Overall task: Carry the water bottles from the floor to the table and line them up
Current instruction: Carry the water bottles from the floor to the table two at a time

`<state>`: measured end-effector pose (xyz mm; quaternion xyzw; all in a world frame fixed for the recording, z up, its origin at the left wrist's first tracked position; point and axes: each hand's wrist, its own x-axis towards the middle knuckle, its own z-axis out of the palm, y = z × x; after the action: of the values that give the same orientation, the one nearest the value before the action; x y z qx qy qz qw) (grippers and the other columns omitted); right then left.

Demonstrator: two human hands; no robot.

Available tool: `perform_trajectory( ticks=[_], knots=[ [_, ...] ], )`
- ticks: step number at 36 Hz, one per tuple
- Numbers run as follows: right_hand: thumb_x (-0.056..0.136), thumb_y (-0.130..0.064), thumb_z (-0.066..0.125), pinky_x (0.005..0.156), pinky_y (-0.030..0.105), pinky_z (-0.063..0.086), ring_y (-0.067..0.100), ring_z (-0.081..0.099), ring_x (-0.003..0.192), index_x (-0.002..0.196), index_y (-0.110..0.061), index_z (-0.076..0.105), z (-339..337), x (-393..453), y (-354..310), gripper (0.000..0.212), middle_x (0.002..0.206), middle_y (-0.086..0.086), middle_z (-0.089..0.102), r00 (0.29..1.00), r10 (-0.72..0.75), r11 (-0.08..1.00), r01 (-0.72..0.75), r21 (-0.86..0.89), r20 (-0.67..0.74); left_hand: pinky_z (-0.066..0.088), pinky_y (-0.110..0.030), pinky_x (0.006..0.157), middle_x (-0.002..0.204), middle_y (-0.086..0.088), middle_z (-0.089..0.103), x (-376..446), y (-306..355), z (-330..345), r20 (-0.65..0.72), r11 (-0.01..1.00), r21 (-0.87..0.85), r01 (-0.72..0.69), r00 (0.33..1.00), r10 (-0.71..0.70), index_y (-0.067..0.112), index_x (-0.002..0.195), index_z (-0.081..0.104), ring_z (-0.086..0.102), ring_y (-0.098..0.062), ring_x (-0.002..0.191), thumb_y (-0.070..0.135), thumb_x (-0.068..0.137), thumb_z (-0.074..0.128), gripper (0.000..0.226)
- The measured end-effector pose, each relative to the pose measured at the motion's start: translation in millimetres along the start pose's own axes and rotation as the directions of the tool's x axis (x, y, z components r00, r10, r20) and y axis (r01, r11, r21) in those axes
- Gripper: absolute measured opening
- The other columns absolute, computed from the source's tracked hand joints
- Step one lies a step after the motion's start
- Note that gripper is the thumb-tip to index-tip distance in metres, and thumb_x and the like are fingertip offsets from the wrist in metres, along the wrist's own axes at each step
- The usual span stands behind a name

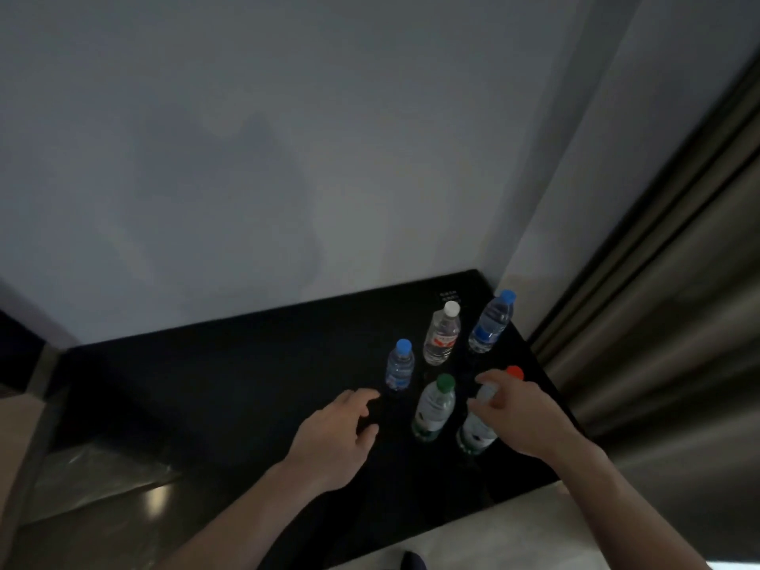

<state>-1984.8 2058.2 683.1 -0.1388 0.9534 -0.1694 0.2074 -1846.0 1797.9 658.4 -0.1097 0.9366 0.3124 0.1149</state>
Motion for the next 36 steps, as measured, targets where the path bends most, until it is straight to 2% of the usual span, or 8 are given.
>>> perform_trajectory(
  ticks=[3, 8, 11, 13, 17, 21, 29, 36],
  knots=[
    [0.091, -0.052, 0.063, 0.064, 0.018, 0.049, -0.002, 0.065, 0.070, 0.123, -0.044, 0.052, 17, -16, -48, 0.035, 0.080, -0.017, 0.067, 0.995, -0.086, 0.991, 0.080, 0.104, 0.050, 0.054, -0.022, 0.083, 0.125, 0.024, 0.051, -25, -36, -22, -0.034, 1.000, -0.006, 0.030, 0.999, -0.030, 0.051, 0.143, 0.033, 0.064, 0.003, 0.086, 0.045, 0.098, 0.056, 0.051],
    [0.090, -0.053, 0.064, 0.083, 0.018, 0.052, -0.004, 0.061, 0.098, 0.134, -0.048, 0.048, 58, -38, -119, 0.047, 0.118, -0.024, 0.056, 0.958, -0.247, 0.960, 0.222, 0.172, 0.144, 0.045, -0.014, 0.072, 0.132, 0.028, 0.043, -62, -96, -48, -0.096, 0.998, 0.005, 0.066, 0.993, -0.066, 0.053, 0.138, 0.039, 0.057, 0.007, 0.098, 0.048, 0.096, 0.058, 0.046],
    [0.091, -0.053, 0.064, 0.090, 0.016, 0.046, -0.002, 0.054, 0.114, 0.138, -0.047, 0.044, 81, -47, -152, 0.052, 0.134, -0.022, 0.048, 0.934, -0.320, 0.940, 0.292, 0.175, 0.160, 0.044, -0.013, 0.071, 0.131, 0.030, 0.037, -83, -120, -60, -0.130, 0.996, 0.015, 0.092, 0.988, -0.089, 0.051, 0.137, 0.040, 0.058, 0.006, 0.087, 0.048, 0.095, 0.060, 0.047],
    [0.091, -0.053, 0.063, 0.096, 0.015, 0.038, -0.002, 0.048, 0.124, 0.141, -0.046, 0.041, 93, -48, -168, 0.056, 0.144, -0.023, 0.041, 0.915, -0.357, 0.930, 0.331, 0.158, 0.186, 0.047, -0.014, 0.076, 0.133, 0.029, 0.035, -97, -133, -67, -0.153, 0.994, 0.017, 0.105, 0.983, -0.101, 0.050, 0.137, 0.042, 0.058, 0.006, 0.087, 0.049, 0.094, 0.060, 0.047],
    [0.091, -0.054, 0.062, 0.110, 0.020, 0.030, 0.003, 0.036, 0.140, 0.146, -0.047, 0.033, 106, -41, -196, 0.062, 0.157, -0.021, 0.027, 0.877, -0.409, 0.912, 0.389, 0.126, 0.252, 0.049, -0.025, 0.100, 0.144, 0.022, 0.036, -120, -152, -81, -0.226, 0.992, 0.005, 0.128, 0.966, -0.123, 0.043, 0.140, 0.046, 0.052, 0.001, 0.114, 0.045, 0.095, 0.062, 0.048],
    [0.092, -0.054, 0.062, 0.114, 0.026, 0.031, 0.006, 0.029, 0.145, 0.146, -0.050, 0.029, 112, -30, -225, 0.064, 0.161, -0.021, 0.018, 0.842, -0.440, 0.897, 0.426, 0.117, 0.313, 0.043, -0.030, 0.110, 0.152, 0.018, 0.031, -140, -166, -93, -0.283, 0.981, -0.004, 0.195, 0.940, -0.188, 0.041, 0.143, 0.045, 0.042, -0.004, 0.134, 0.044, 0.096, 0.060, 0.049],
    [0.094, -0.050, 0.060, 0.119, 0.030, 0.029, 0.007, 0.028, 0.147, 0.149, -0.043, 0.030, 124, -18, -267, 0.062, 0.162, -0.017, 0.021, 0.769, -0.520, 0.852, 0.498, 0.161, 0.372, 0.038, -0.026, 0.111, 0.153, 0.015, 0.033, -159, -188, -101, -0.334, 0.953, -0.015, 0.302, 0.897, -0.289, 0.039, 0.141, 0.048, 0.043, -0.009, 0.135, 0.044, 0.096, 0.061, 0.047],
    [0.095, -0.046, 0.061, 0.120, 0.036, 0.031, 0.006, 0.027, 0.147, 0.148, -0.045, 0.034, 112, -9, -257, 0.059, 0.161, -0.019, 0.022, 0.772, -0.511, 0.860, 0.467, 0.208, 0.379, 0.039, -0.024, 0.109, 0.153, 0.015, 0.033, -131, -173, -100, -0.311, 0.959, -0.010, 0.285, 0.910, -0.274, 0.039, 0.141, 0.049, 0.044, -0.007, 0.133, 0.043, 0.096, 0.062, 0.047]
  ],
)
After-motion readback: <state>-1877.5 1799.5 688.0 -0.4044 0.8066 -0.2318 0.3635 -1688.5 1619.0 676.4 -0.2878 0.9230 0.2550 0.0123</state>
